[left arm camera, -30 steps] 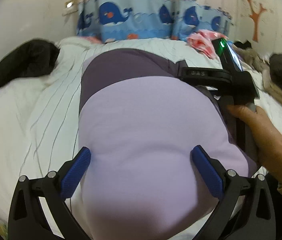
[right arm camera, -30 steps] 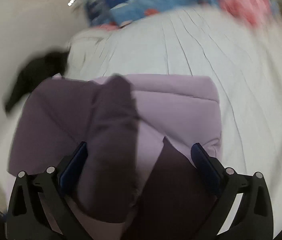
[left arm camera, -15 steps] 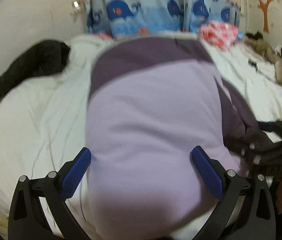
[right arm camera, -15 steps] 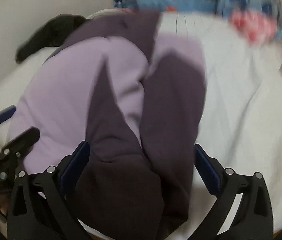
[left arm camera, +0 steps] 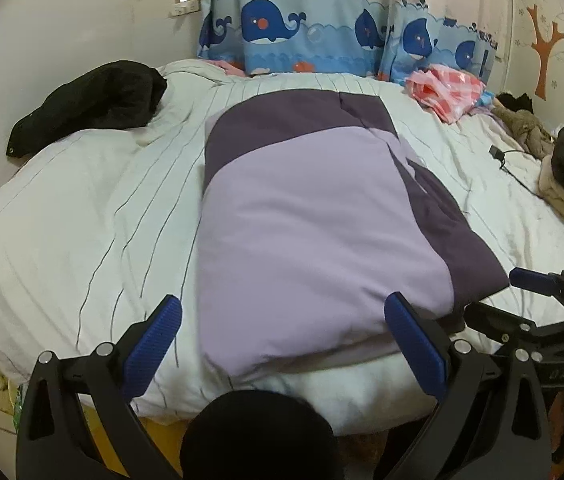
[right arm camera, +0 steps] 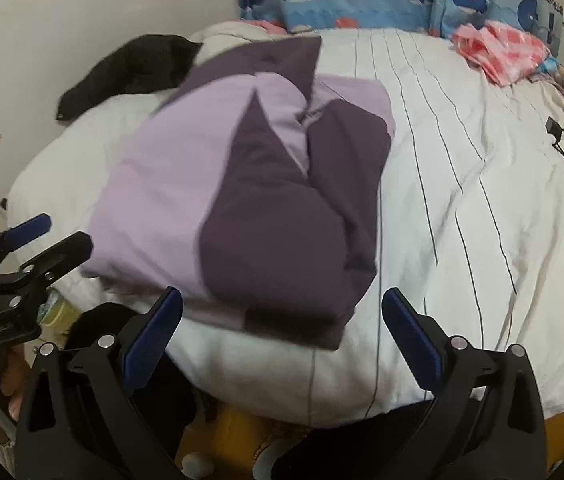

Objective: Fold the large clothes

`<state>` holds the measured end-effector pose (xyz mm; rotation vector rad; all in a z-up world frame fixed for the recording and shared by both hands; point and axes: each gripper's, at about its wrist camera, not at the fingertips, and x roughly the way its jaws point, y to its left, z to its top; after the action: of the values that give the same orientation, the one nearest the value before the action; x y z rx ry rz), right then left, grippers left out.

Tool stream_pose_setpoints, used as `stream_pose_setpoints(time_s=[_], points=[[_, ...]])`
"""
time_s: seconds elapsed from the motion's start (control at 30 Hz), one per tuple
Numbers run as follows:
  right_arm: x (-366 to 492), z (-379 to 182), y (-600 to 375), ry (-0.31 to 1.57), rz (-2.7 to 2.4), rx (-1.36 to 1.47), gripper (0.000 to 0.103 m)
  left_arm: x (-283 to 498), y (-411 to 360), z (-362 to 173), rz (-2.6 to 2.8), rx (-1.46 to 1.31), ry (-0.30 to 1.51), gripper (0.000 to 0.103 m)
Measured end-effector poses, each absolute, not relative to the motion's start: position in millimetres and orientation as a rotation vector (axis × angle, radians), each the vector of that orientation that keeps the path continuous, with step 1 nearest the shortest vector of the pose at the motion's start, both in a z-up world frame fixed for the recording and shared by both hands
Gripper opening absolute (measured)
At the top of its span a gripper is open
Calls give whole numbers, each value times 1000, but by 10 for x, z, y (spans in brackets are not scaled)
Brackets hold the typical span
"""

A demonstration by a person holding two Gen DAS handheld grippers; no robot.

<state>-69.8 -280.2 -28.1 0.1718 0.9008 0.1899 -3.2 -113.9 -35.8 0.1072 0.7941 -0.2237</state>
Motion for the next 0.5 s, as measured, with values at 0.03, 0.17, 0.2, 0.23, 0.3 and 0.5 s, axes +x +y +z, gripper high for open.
stream_pose_setpoints(time_s=[0.03,0.17,0.2,0.23,0.3,0.5], points=[[-757,-242,-2785,895,192,172,96,-56,-1118,-335,-222,100,797,97],[-840,-93,-2688,908,174,158,96,-121,-1067,-265,-218,69,868,97],[-842,-73,-2667,907,174,153,96,-131,-1075,-260,-209,76,891,97],[-867,-58,-2635,904,174,147,96,-144,-1079,-259,-205,89,904,97],[-916,-16,-2588,890,161,129,96,-229,-1095,-240,-181,110,896,97],[-1002,128,-2505,878,98,80,96,-451,-1042,-73,-133,121,834,97]])
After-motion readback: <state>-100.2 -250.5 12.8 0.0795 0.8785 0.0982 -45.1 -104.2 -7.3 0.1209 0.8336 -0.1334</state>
